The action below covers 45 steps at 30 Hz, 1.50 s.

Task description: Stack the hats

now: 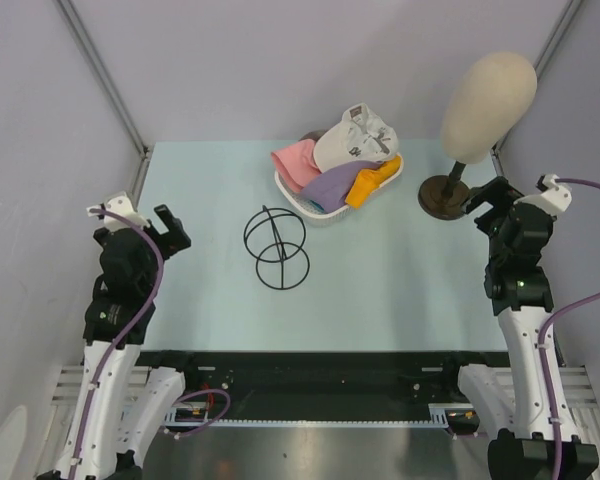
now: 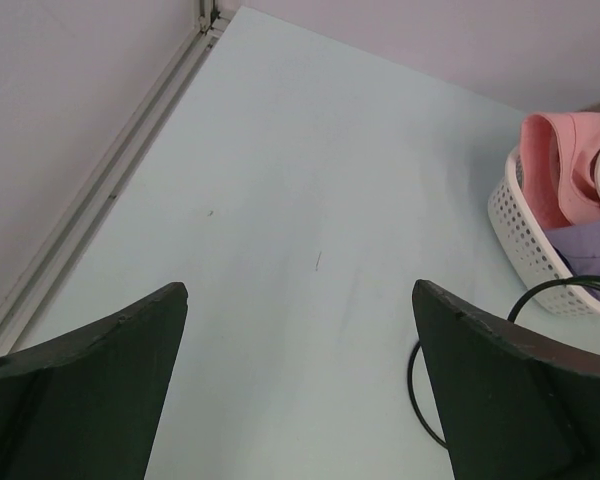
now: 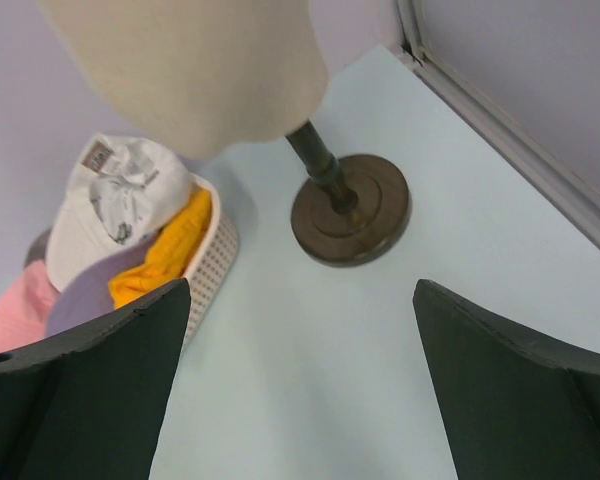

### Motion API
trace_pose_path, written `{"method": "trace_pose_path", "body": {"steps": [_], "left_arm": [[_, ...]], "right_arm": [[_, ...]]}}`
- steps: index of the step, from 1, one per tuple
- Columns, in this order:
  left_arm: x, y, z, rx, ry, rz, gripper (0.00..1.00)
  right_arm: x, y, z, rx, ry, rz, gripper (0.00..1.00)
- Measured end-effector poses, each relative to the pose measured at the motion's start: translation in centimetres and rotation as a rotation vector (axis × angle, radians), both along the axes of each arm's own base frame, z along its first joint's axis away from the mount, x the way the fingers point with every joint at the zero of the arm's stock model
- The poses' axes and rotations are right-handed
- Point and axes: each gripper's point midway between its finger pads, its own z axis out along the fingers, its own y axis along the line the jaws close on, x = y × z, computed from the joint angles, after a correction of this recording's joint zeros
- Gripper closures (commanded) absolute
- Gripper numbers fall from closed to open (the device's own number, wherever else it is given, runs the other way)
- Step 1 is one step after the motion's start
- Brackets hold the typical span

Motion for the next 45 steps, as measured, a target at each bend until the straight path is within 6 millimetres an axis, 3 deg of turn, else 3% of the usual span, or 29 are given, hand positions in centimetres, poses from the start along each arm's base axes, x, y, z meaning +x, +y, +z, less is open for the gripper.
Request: {"method": "trace_pose_path", "body": {"steps": [6, 8, 11, 12, 17, 19, 22, 29, 33, 38, 45], "left_arm": [[-0.4, 0.4, 1.0, 0.006, -0.005, 0.021, 0.00], [-0.2, 0.4, 0.7, 0.007, 0.004, 0.020, 0.00], [0.6, 0.0, 0.3, 0.003, 0.020, 0.003, 0.00], [1.1, -0.3, 0.2, 0.002, 0.026, -0.014, 0.00], [3.0, -1.4, -0.1, 0.014, 0.055, -0.071, 0.00], [3.4, -1.8, -0.2, 0.026, 0.060, -0.090, 0.00], [3.6, -2.7, 0.1, 0.040, 0.051, -0.131, 0.00], [4.4, -3.9, 0.2, 0.037, 0.036, -0.177, 0.00], [4.7, -4.8, -0.2, 0.028, 0.052, -0.210, 0.00], [5.0, -5.4, -0.8, 0.026, 0.070, -0.234, 0.00], [7.8, -6.1, -1.5, 0.044, 0.112, -0.250, 0.00]], "right_arm": [[0.4, 1.4, 4.7, -0.029, -0.094, 0.069, 0.02], [1.0, 2.9, 6.0, -0.055, -0.105, 0.121, 0.02], [2.1, 7.5, 7.8, -0.104, -0.115, 0.254, 0.02], [2.5, 9.9, 8.2, -0.134, -0.107, 0.311, 0.02], [3.9, 20.2, 8.7, -0.242, -0.047, 0.559, 0.02], [4.9, 23.0, 9.0, -0.244, -0.024, 0.622, 0.03], [6.6, 25.5, 7.7, -0.216, 0.028, 0.670, 0.04], [9.6, 28.6, 2.6, -0.185, 0.210, 0.702, 0.05], [11.3, 29.0, -0.1, -0.169, 0.271, 0.682, 0.07], [15.4, 28.8, -2.3, -0.146, 0.317, 0.630, 0.08], [18.7, 29.0, -6.9, -0.114, 0.437, 0.566, 0.12]]}}
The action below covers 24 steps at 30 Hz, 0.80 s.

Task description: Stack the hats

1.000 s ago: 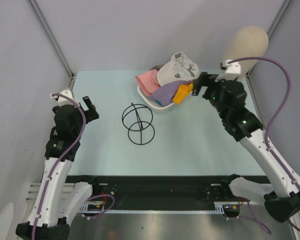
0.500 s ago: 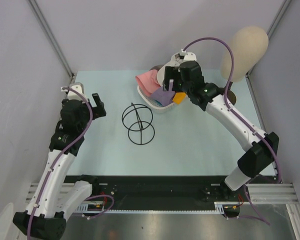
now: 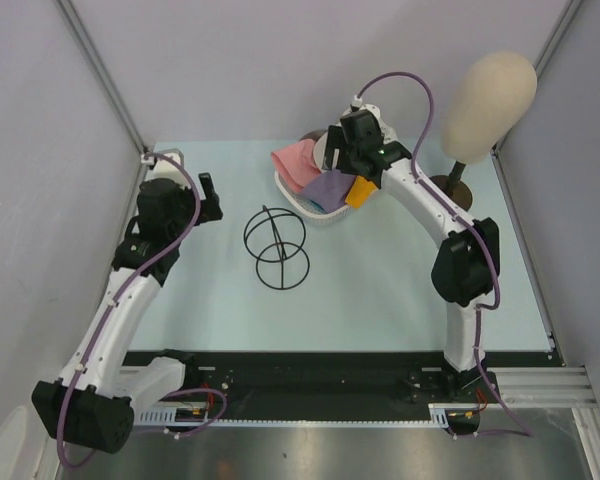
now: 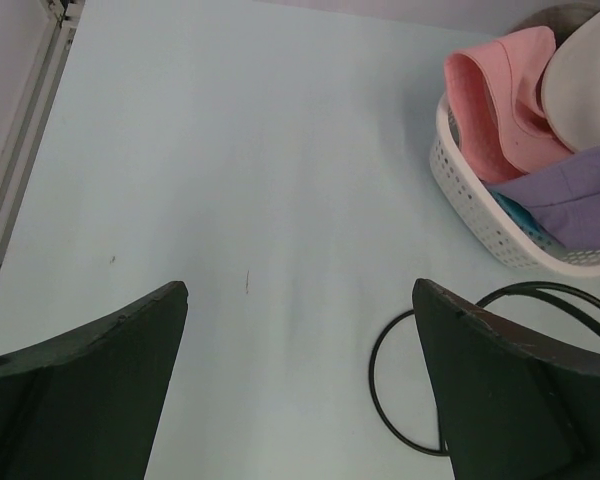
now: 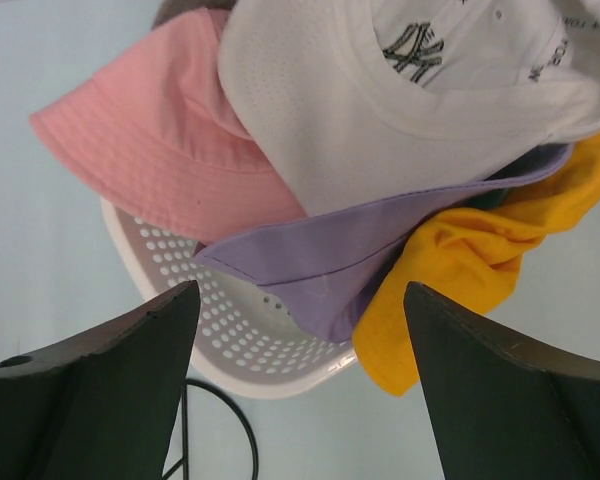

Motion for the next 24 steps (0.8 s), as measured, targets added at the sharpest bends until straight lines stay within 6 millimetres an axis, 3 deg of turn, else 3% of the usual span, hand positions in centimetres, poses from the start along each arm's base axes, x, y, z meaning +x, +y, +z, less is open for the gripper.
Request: {"method": "trace_pose_path", "body": {"steps": [6, 13, 18, 24], "left_arm": [[2.5, -0.4, 0.5, 0.024, 0.006, -0.009, 0.00], [3.7, -0.7, 0.9, 0.022, 0.003, -0.013, 0.00], [3.7, -0.9, 0.8, 0.020, 0.005, -0.019, 0.00], [4.2, -1.0, 0.9, 0.020, 0.008, -0.022, 0.00]], "right_arm": [[0.7, -0.3, -4.0, 0.005, 0.103, -0.060, 0.13], [3.8, -2.0, -6.5, 0.069, 0.152, -0.154, 0.12], [4.4, -2.8, -6.8, 0.111, 0.170, -0.197, 0.13], [5.1, -2.4, -6.1, 0.182, 0.177, -0.209, 0.25]]}}
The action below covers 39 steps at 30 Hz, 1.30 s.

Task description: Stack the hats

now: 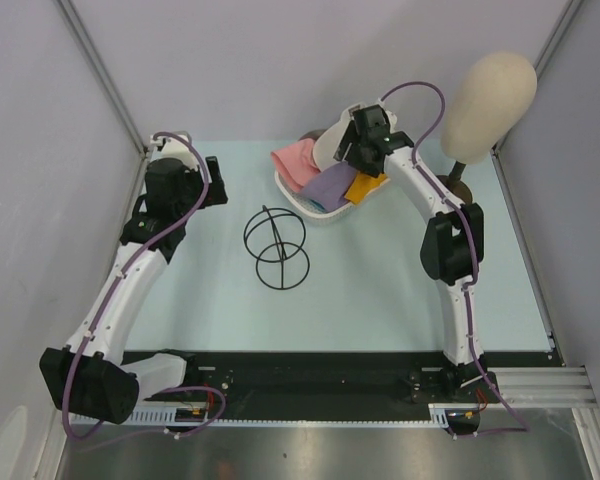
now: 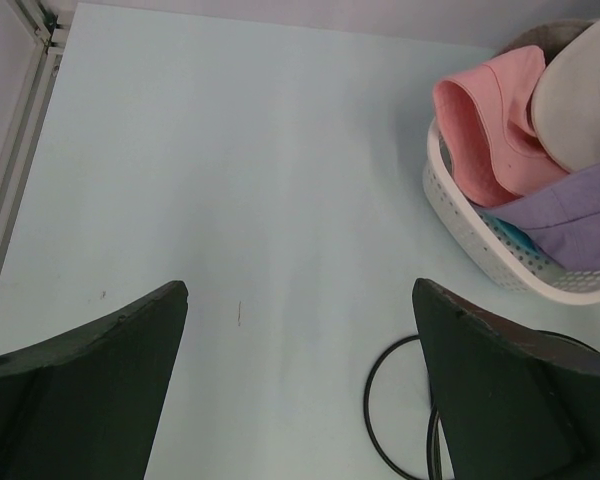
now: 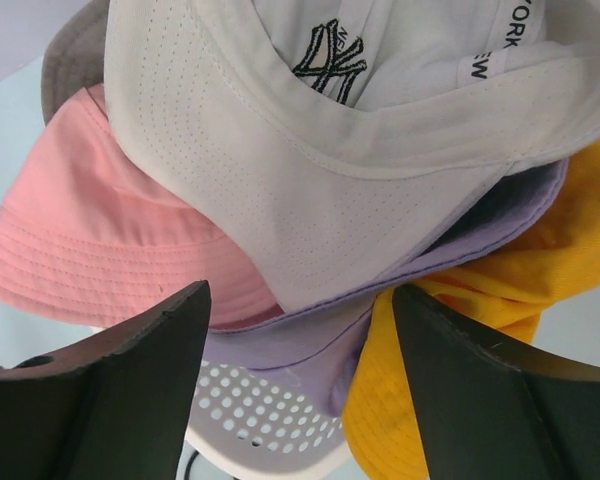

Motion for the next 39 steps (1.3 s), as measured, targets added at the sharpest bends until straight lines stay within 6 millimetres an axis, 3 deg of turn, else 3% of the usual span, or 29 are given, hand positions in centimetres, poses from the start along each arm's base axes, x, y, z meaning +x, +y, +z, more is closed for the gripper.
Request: {"method": "trace_pose_path", "body": {"steps": [5, 7, 9, 12, 20, 23, 27, 35, 39], "left_arm": [[0.2, 0.0, 0.2, 0.000, -0.003, 0.000, 0.00], [0.2, 0.0, 0.1, 0.000, -0.001, 0.000, 0.00], [0.2, 0.0, 0.2, 0.000, -0.002, 0.000, 0.00], [0.2, 0.0, 0.2, 0.000, -0.003, 0.001, 0.00], [-0.2, 0.1, 1.1, -0.003, -0.027, 0.004, 0.00], [-0.6, 0.2, 1.8, -0.008, -0.046, 0.005, 0.00], [-1.1, 0.3, 2.7, -0.014, -0.074, 0.005, 0.00], [-2.4, 0.4, 3.7, -0.033, -0.113, 0.002, 0.00], [-3.0, 0.4, 3.6, -0.043, -0.117, -0.003, 0.00]], "right_arm": [[0.2, 0.0, 0.4, 0.024, -0.003, -0.004, 0.49], [0.3, 0.0, 0.4, 0.034, 0.000, -0.002, 0.67], [0.4, 0.0, 0.4, 0.034, 0.001, 0.001, 0.76], [0.2, 0.0, 0.2, 0.032, 0.012, 0.001, 0.98], [0.0, 0.1, 0.3, 0.018, 0.011, 0.014, 1.00], [-0.1, 0.4, 1.3, 0.021, -0.007, 0.019, 1.00], [-1.0, 0.9, 4.1, 0.020, -0.052, 0.028, 1.00], [-4.3, 0.9, 12.2, 0.035, -0.182, 0.043, 0.98], [-6.3, 0.4, 14.4, 0.026, -0.220, 0.046, 0.98]]}}
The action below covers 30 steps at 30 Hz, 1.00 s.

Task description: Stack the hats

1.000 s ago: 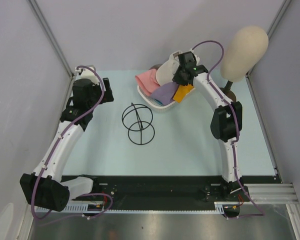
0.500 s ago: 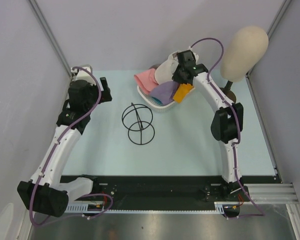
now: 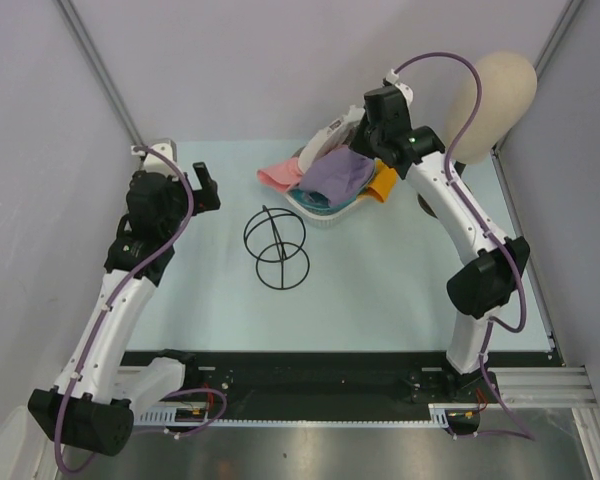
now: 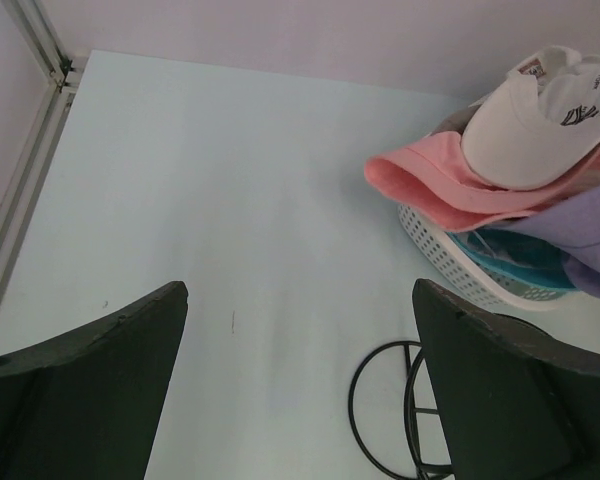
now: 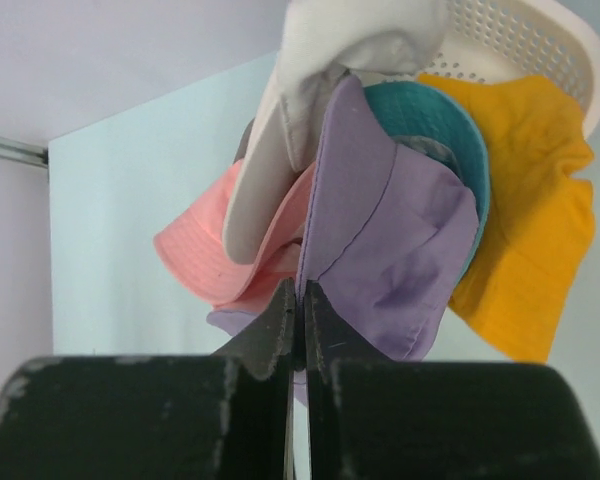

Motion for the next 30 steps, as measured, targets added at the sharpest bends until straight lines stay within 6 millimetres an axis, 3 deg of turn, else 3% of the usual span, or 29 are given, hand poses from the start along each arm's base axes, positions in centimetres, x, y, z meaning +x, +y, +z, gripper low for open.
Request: {"method": "trace_pose_path", "body": {"steps": [4, 11, 17, 21, 26, 30], "left_arm": [[-0.4, -0.1, -0.7, -0.003, 0.009, -0.009, 0.00], [-0.6, -1.0, -1.3, -0.007, 0.027, -0.050, 0.00], [-0.7, -1.8, -1.4, -0.016, 0.031, -0.089, 0.00], [-0.6, -2.2, -1.6, -0.016, 0.036, -0.101, 0.00], [-0.2, -2.5, -2.3, -0.014, 0.055, -0.108, 0.00], [0.1, -2.7, -2.8, -0.013, 0.071, -0.116, 0.00]], "right_arm": [[-1.2, -0.7, -0.9, -0.028, 0.009, -0.001, 1.00], [-1.1, -1.4, -2.3, -0.078, 0.024, -0.016, 0.91], [-0.8, -2.7, -2.0, -0.154, 0.001, -0.046, 1.00], [-0.8, -3.6, -0.6, -0.191, -0.021, -0.057, 0.99], [-0.7, -4.4, 3.3, -0.227, -0.099, -0.078, 0.97], [-0.7, -5.2, 4.8, -0.270, -0.134, -0.092, 0.96]]}}
